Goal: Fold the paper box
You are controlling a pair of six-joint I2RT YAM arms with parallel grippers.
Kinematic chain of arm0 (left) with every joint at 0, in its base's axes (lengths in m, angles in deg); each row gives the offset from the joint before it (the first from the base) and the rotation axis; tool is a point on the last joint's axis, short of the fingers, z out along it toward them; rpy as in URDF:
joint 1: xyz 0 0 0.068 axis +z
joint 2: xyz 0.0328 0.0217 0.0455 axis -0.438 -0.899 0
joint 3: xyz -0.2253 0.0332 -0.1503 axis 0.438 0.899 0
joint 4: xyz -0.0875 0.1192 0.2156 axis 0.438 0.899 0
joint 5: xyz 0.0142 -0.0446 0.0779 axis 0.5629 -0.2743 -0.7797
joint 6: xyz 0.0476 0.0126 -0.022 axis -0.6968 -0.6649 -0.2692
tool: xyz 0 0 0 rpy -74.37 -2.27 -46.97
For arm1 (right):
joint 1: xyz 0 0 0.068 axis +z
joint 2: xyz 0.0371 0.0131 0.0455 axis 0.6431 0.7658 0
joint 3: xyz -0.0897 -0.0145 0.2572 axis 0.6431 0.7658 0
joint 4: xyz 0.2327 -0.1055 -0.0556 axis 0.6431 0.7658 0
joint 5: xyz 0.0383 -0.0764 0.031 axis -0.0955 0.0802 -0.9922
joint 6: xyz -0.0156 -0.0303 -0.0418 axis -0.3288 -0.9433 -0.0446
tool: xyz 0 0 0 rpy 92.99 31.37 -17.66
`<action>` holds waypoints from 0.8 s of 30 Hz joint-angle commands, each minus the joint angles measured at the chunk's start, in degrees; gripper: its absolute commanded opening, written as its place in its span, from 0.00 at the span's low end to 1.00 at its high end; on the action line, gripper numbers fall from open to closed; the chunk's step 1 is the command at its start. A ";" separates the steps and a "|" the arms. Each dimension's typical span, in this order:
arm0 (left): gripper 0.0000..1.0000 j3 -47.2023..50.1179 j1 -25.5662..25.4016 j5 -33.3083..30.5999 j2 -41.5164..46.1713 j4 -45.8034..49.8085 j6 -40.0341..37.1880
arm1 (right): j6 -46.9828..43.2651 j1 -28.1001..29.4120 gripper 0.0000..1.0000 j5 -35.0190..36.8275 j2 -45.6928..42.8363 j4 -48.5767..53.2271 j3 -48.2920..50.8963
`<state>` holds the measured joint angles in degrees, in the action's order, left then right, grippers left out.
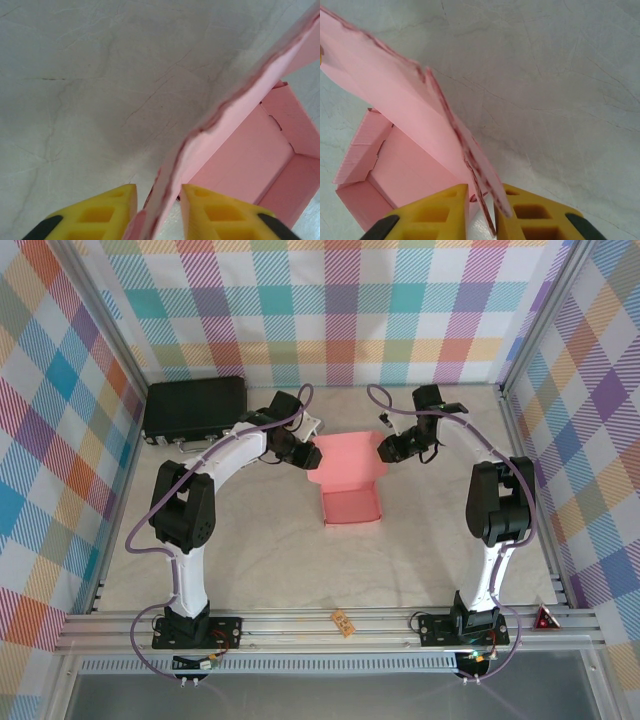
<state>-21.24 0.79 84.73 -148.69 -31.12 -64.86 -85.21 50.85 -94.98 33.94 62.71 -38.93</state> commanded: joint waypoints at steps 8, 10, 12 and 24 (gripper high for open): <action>0.15 -3.17 0.76 1.22 0.54 1.74 0.96 | 2.89 1.71 0.16 2.27 -3.82 -2.95 0.97; 0.15 -3.26 0.76 0.92 0.76 1.29 1.19 | 3.86 2.08 0.16 3.46 -4.48 -3.88 1.37; 0.13 -3.43 0.80 0.69 0.77 0.92 1.74 | 5.28 2.43 0.15 4.72 -5.22 -5.13 1.82; 0.07 -2.92 0.41 -4.67 1.76 -4.73 8.93 | 13.81 7.23 0.07 17.16 -10.47 -15.34 8.52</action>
<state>-22.84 0.79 82.30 -148.69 -33.11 -58.84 -74.85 56.78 -81.97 25.66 51.10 -31.63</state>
